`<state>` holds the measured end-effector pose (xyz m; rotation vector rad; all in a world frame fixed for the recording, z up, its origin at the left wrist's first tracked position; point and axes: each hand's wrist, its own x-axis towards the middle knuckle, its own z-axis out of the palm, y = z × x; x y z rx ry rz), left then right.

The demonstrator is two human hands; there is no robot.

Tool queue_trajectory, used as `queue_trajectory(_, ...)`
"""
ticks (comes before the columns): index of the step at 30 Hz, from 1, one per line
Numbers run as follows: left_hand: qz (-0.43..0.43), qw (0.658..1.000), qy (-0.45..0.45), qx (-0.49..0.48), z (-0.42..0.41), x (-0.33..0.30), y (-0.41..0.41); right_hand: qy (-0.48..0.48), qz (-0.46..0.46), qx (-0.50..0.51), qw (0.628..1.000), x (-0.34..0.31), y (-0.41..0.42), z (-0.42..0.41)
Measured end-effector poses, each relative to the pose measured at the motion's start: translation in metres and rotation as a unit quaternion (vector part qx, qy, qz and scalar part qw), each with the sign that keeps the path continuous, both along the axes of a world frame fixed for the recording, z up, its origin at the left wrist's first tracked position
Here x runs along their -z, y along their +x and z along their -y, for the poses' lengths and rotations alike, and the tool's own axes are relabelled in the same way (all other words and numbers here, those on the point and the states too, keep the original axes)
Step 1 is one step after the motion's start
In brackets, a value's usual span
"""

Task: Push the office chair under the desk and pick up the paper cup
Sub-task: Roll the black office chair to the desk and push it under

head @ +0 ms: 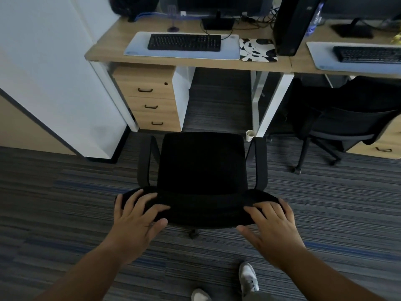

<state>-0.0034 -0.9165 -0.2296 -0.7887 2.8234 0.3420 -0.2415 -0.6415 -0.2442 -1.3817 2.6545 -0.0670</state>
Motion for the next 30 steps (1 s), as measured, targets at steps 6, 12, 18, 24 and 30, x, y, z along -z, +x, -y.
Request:
queue_trajectory(6, -0.013, 1.000, -0.003, 0.023, 0.013, 0.006, -0.032, -0.033, -0.018, 0.013, 0.999, 0.006, -0.024, 0.001)
queue_trajectory(12, -0.018, 1.000, -0.021, 0.007, 0.028, 0.014, -0.075, -0.053, -0.023, 0.016, 0.998, 0.009, -0.073, 0.016)
queue_trajectory(18, -0.016, 0.999, -0.036, -0.011, 0.030, 0.023, -0.124, -0.027, -0.003, -0.008, 1.000, 0.007, -0.140, 0.029)
queue_trajectory(24, 0.012, 0.999, -0.037, -0.018, 0.059, 0.016, -0.161, -0.045, 0.009, -0.013, 0.999, 0.008, -0.176, 0.057)
queue_trajectory(30, 0.011, 0.999, -0.031, 0.001, 0.097, 0.006, -0.176, -0.088, 0.006, 0.001, 0.996, 0.013, -0.177, 0.085)
